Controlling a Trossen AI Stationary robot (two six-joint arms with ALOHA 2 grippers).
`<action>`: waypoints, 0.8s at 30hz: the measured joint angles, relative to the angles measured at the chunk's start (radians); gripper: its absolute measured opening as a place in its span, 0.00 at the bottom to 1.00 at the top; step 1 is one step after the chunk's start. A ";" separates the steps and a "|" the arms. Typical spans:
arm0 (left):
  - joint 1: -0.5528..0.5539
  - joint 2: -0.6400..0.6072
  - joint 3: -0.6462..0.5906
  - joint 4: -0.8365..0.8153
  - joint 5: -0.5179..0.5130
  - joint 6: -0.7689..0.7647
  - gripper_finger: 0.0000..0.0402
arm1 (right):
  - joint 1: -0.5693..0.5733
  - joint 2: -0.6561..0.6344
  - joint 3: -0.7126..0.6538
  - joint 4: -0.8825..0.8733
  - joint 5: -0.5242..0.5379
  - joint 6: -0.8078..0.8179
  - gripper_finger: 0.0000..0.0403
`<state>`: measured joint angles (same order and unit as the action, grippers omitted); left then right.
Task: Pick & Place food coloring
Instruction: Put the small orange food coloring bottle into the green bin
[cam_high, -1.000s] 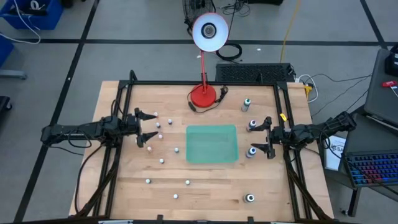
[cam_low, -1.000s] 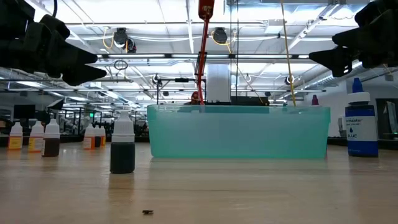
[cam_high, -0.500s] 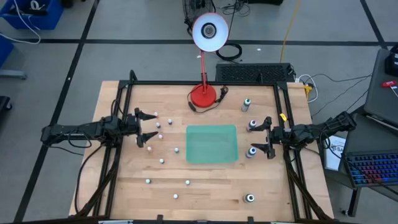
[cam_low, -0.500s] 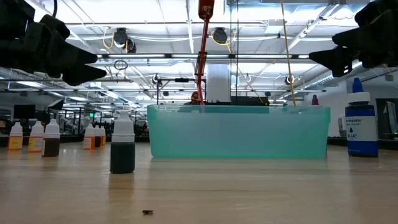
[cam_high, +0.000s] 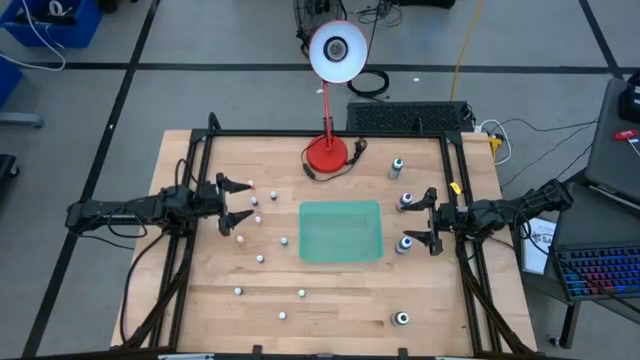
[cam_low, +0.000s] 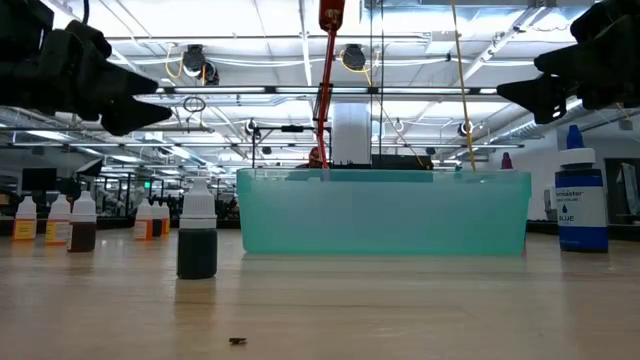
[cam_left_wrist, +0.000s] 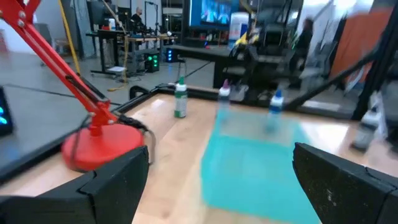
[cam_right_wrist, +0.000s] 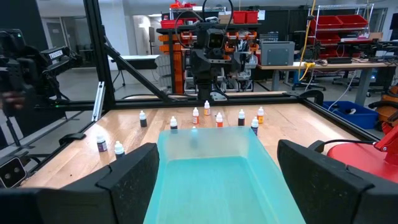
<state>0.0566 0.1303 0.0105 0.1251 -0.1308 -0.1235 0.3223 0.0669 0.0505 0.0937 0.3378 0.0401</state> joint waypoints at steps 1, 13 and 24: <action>0.000 0.000 0.000 0.012 -0.003 -0.040 0.98 | 0.000 0.000 0.000 0.000 0.000 0.000 0.78; 0.035 0.015 0.052 -0.153 -0.287 -0.375 0.98 | 0.000 0.000 0.000 0.000 0.000 0.000 0.78; 0.224 0.322 0.382 -0.585 -0.273 -0.508 0.98 | 0.000 0.000 0.000 0.000 0.000 0.000 0.78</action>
<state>0.2808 0.4518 0.3929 -0.4595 -0.4035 -0.6318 0.3222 0.0673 0.0509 0.0937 0.3378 0.0402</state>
